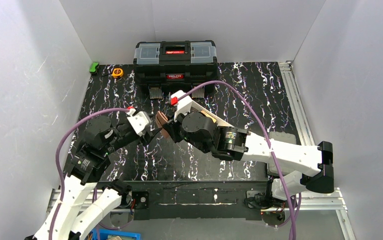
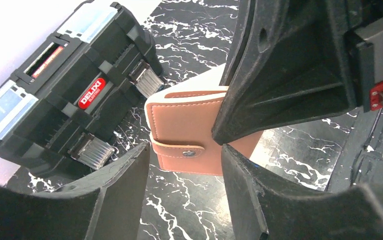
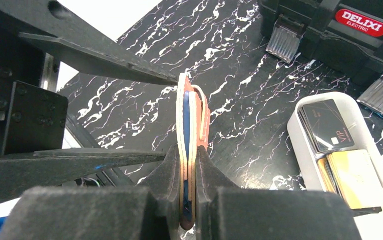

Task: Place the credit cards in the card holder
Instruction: Open the card holder at the center of the board.

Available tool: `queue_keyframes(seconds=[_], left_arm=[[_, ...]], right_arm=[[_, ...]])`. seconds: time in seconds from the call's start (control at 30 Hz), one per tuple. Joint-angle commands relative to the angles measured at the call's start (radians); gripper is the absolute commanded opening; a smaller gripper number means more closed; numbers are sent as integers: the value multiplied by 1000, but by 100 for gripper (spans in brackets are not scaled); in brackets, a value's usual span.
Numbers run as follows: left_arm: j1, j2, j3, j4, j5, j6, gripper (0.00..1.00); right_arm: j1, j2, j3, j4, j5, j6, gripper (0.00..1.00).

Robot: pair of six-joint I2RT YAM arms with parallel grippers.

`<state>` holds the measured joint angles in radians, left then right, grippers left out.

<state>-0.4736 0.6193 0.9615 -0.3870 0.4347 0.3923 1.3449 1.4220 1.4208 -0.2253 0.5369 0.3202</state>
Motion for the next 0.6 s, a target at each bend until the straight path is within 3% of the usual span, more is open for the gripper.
queue_keyframes(seconds=[0.0, 0.23, 0.57], left_arm=[[-4, 30, 3, -16, -7, -41, 53], [-5, 107, 43, -19, -75, -242, 47], [-4, 117, 40, 54, -112, -198, 35]], right_arm=[[3, -33, 12, 76, -10, 16, 1], [4, -37, 6, 97, -40, 7, 1], [5, -39, -9, 123, -126, 5, 1]])
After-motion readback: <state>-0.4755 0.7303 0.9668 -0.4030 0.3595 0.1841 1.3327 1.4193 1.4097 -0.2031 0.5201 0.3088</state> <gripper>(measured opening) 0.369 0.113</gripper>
